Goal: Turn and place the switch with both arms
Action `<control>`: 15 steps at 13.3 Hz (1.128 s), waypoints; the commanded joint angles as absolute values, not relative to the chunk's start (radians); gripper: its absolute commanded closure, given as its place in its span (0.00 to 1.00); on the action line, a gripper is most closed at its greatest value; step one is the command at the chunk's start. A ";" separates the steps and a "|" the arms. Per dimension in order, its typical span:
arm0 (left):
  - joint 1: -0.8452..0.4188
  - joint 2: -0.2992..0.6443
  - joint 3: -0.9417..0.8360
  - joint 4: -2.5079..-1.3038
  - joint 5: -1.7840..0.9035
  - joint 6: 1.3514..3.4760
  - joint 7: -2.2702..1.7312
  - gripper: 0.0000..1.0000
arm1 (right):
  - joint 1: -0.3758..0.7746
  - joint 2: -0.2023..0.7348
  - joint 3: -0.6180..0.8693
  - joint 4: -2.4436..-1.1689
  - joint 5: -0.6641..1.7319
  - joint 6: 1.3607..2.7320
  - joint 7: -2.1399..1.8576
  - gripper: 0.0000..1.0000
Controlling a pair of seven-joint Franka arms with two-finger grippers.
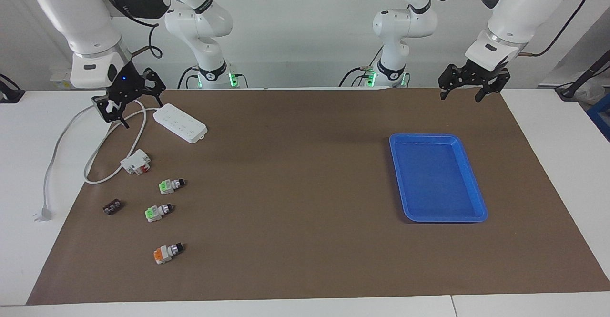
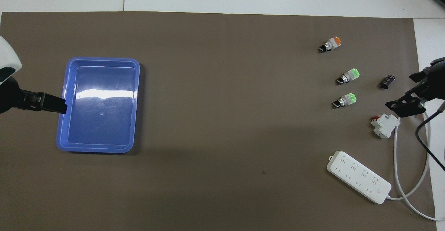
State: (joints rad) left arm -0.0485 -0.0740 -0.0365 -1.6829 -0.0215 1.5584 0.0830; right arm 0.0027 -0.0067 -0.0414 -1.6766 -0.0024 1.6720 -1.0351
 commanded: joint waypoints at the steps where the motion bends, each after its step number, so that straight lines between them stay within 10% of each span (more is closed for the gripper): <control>1: -0.058 -0.120 -0.035 -1.768 -0.006 1.614 0.066 0.00 | -0.028 0.044 -0.035 -1.689 0.023 1.732 -1.355 0.00; 15: -0.057 -0.163 -0.035 -1.862 -0.009 1.664 0.066 0.00 | -0.112 0.290 -0.035 -1.784 0.175 1.977 -2.222 0.00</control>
State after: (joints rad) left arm -0.0485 -0.1307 -0.0370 -1.8233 -0.0215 1.6370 0.0805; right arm -0.0831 0.2844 -0.0421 -1.7324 0.1201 1.9220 -2.1468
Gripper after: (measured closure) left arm 0.000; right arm 0.004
